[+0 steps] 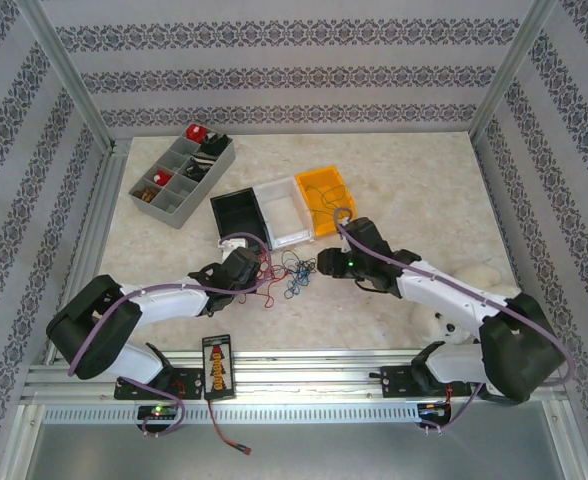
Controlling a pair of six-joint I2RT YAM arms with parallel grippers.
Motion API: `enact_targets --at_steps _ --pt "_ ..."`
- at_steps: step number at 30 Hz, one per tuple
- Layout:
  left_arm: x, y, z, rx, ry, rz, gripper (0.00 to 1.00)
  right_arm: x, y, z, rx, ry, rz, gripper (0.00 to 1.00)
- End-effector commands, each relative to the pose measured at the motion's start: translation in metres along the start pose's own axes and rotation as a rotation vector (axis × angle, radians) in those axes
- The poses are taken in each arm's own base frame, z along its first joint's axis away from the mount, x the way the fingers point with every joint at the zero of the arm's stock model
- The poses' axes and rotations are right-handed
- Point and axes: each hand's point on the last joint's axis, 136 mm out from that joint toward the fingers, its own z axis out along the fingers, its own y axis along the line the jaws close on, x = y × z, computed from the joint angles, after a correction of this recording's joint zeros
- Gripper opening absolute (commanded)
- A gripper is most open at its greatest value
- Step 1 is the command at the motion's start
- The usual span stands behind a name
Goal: Untangle the cables
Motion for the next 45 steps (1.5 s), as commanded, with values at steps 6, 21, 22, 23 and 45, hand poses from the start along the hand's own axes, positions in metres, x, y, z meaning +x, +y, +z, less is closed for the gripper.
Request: enact_targets --at_steps 6,21,22,23,45 --pt "0.005 -0.001 0.004 0.005 0.026 0.013 0.0 0.022 0.016 0.028 0.001 0.131 -0.091 0.44" --pt "0.006 0.001 0.003 0.002 0.023 0.021 0.0 0.043 0.021 0.055 -0.009 0.228 -0.059 0.39" --pt "0.007 0.002 0.004 0.001 0.023 0.023 0.0 0.044 0.022 0.055 -0.013 0.233 -0.056 0.38" --pt "0.007 0.002 0.004 0.002 0.023 0.022 0.0 0.044 0.023 0.055 -0.019 0.236 -0.056 0.37" --pt "-0.042 -0.047 -0.066 0.348 -0.176 0.095 0.74 -0.003 0.016 0.008 -0.114 0.08 -0.091 0.0"
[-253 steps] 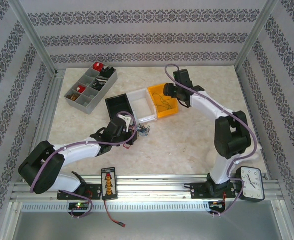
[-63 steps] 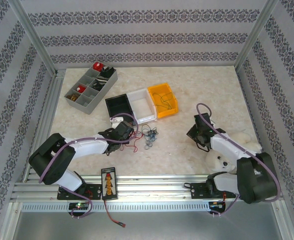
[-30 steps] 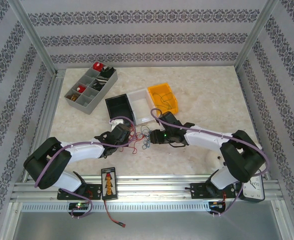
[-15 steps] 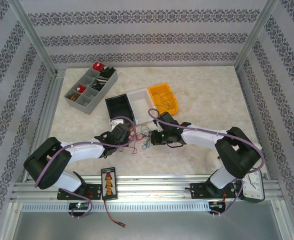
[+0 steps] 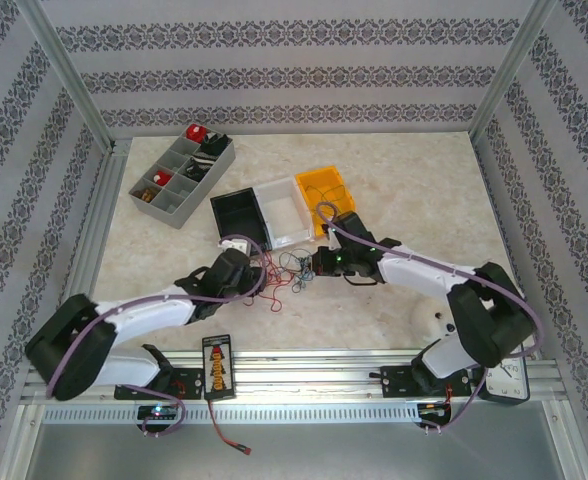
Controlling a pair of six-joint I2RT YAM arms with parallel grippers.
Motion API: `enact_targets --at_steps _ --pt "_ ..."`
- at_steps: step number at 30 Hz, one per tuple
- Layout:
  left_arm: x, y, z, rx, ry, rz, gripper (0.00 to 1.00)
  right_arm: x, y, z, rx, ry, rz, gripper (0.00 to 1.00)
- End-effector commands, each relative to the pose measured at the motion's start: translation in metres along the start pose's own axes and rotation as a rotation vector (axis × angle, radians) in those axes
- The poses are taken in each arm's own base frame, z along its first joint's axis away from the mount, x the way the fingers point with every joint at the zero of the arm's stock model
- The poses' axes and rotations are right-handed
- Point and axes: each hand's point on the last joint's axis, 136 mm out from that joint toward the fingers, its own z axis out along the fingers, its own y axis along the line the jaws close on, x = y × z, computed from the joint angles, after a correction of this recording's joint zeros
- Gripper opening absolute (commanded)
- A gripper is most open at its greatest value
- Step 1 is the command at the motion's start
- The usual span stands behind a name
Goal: Untangle the cables
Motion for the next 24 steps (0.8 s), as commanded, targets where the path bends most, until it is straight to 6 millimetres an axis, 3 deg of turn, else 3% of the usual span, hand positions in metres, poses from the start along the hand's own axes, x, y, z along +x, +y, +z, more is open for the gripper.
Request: enact_targets --at_steps 1,8,14,18,24 --pt "-0.024 -0.022 -0.017 0.117 -0.09 0.047 0.74 -0.004 0.015 -0.02 -0.072 -0.03 -0.111 0.0" --pt "-0.031 -0.043 -0.025 0.212 -0.087 0.123 0.76 -0.016 0.044 -0.047 -0.212 -0.065 -0.18 0.0" --pt "-0.03 -0.053 -0.021 0.273 -0.094 0.125 0.75 -0.031 0.05 -0.065 -0.217 -0.144 -0.175 0.0" --pt "-0.022 -0.049 -0.011 0.252 -0.064 0.127 0.67 -0.036 0.05 -0.069 -0.214 -0.158 -0.171 0.0" --pt "-0.006 -0.038 0.008 0.189 -0.011 0.119 0.64 -0.035 0.048 -0.068 -0.214 -0.155 -0.16 0.0"
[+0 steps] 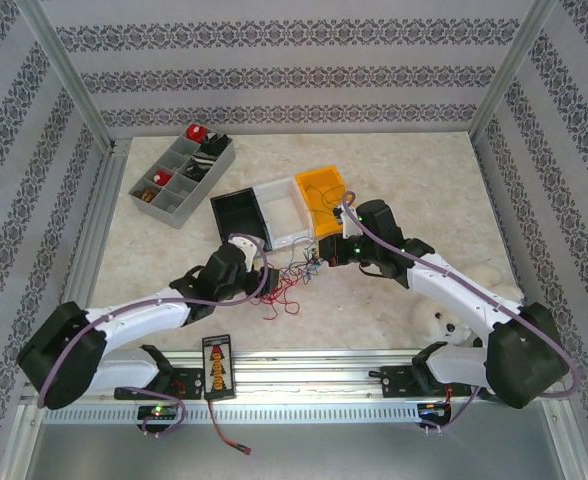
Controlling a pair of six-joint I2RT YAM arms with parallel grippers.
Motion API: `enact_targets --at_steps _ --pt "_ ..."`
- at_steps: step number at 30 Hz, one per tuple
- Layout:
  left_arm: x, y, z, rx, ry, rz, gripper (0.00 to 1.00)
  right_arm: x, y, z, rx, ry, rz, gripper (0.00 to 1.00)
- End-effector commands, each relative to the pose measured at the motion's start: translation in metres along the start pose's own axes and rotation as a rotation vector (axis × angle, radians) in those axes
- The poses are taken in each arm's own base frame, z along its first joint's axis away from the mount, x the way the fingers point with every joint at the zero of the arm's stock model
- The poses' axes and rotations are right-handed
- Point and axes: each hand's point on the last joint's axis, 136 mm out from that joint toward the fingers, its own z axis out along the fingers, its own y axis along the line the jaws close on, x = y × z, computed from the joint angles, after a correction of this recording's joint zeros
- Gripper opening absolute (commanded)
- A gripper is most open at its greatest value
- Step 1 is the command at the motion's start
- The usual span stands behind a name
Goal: Untangle the cables
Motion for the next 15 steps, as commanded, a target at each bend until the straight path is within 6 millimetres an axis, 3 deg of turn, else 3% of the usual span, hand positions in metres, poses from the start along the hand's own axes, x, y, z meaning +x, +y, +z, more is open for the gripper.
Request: enact_targets --at_steps 1,12,15 --pt "-0.009 0.0 0.006 -0.004 -0.033 0.001 0.63 -0.008 0.007 -0.005 -0.024 -0.021 -0.014 0.0" --pt "0.027 0.01 0.043 -0.024 0.087 -0.046 0.43 -0.008 0.004 -0.006 -0.01 -0.033 -0.008 0.0" --pt "0.035 0.013 0.049 -0.033 0.116 -0.045 0.25 -0.012 0.002 -0.009 0.003 -0.054 -0.001 0.0"
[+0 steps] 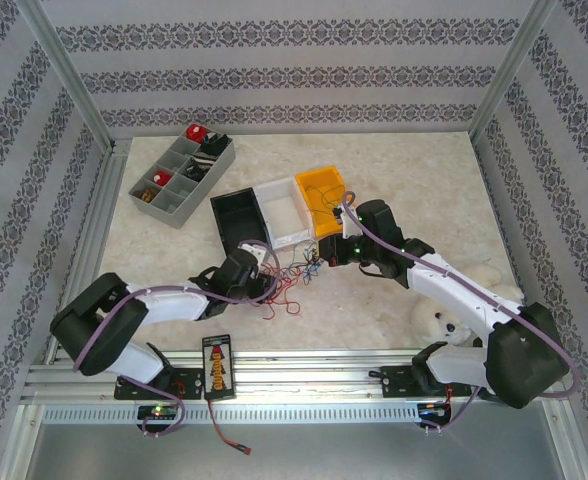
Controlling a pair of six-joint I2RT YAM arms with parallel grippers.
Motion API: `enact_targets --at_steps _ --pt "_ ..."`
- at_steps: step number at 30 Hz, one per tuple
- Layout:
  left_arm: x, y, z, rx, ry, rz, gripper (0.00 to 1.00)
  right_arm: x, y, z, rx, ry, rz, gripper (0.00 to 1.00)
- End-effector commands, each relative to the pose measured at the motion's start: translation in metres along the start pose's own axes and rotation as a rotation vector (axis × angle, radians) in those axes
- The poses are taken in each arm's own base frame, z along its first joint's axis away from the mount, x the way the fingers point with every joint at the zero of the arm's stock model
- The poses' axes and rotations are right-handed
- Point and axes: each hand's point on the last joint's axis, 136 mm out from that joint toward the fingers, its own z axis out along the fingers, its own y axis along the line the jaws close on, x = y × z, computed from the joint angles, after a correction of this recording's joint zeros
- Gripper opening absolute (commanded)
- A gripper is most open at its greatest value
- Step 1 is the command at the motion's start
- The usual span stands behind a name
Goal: Untangle the cables
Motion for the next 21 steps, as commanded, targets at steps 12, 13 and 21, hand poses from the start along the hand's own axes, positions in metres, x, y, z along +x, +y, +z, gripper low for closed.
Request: enact_targets --at_steps 12,13,21 --pt "-0.004 0.044 -0.012 -0.222 -0.09 -0.107 0.0 -0.047 -0.066 -0.069 0.285 -0.32 0.15 0.0" --pt "-0.003 0.045 -0.014 -0.227 -0.095 -0.113 0.0 -0.048 -0.075 -0.076 0.316 -0.345 0.171 0.0" --pt "-0.013 0.028 -0.03 -0.109 -0.163 -0.111 0.05 -0.037 -0.083 -0.077 0.302 -0.318 0.208 0.0"
